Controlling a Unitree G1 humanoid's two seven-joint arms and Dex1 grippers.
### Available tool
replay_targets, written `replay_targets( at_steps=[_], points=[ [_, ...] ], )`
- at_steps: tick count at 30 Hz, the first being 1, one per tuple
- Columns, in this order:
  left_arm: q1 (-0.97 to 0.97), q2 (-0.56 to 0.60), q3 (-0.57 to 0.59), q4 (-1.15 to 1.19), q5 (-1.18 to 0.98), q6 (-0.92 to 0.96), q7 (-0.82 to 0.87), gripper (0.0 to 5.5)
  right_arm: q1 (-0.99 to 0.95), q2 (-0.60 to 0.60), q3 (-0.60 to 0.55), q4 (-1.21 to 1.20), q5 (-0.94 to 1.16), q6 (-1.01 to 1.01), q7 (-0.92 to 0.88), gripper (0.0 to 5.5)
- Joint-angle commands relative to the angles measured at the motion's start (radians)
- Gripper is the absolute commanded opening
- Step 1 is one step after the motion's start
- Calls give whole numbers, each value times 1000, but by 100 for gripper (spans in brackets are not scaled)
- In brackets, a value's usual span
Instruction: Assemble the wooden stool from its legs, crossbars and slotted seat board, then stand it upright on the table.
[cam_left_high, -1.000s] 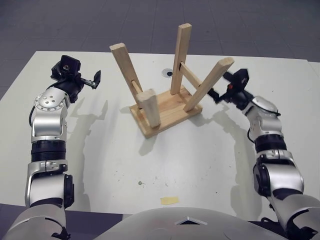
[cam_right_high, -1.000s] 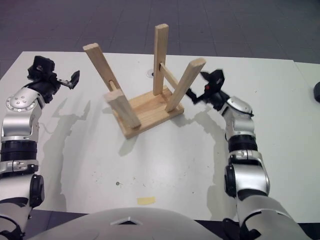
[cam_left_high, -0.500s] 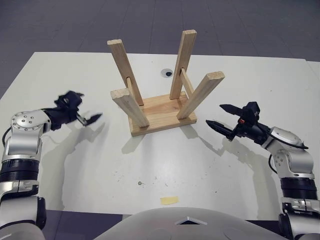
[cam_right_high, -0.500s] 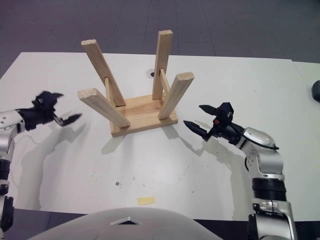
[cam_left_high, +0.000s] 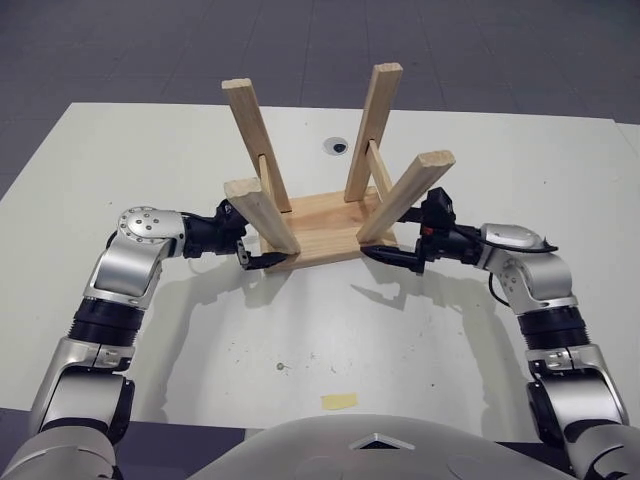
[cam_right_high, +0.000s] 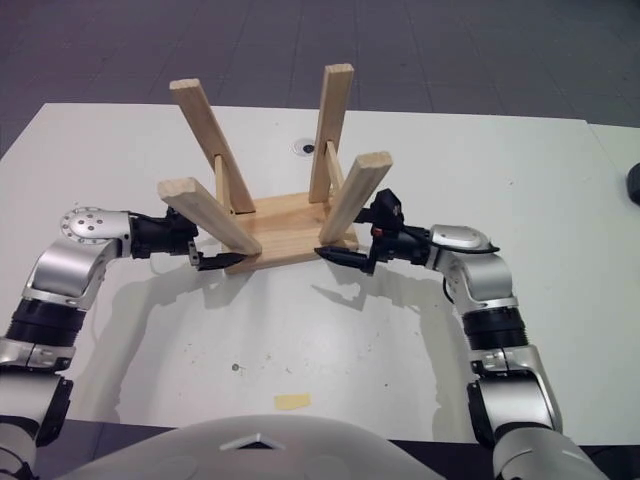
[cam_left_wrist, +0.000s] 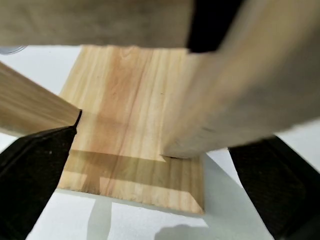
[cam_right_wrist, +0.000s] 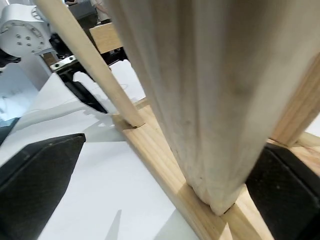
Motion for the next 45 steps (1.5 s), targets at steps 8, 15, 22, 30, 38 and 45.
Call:
replay_targets(
  at_steps=[8,15,22,30,38,45],
  points=[
    [-48,35,8,48,-100,86,-185,513,117,-74,-18,-96,13,44,-12,540],
    [-136,20,-45,162,-89,106,-294,391,60,-52,-15,-21,46,81,19,442],
    [-108,-1,-87,147,-95,119,-331,281,46,-55,-7,2,78,139,57,336],
    [-107,-19,-60,93,-168,289,-325,202,98,-42,-86,-83,212,272,40,219],
    [-109,-26,51,44,-275,478,-212,182,227,34,-255,-284,497,509,-145,184],
    [-69,-8,35,-10,-285,486,-183,172,211,60,-312,-286,577,559,-267,142]
  ],
)
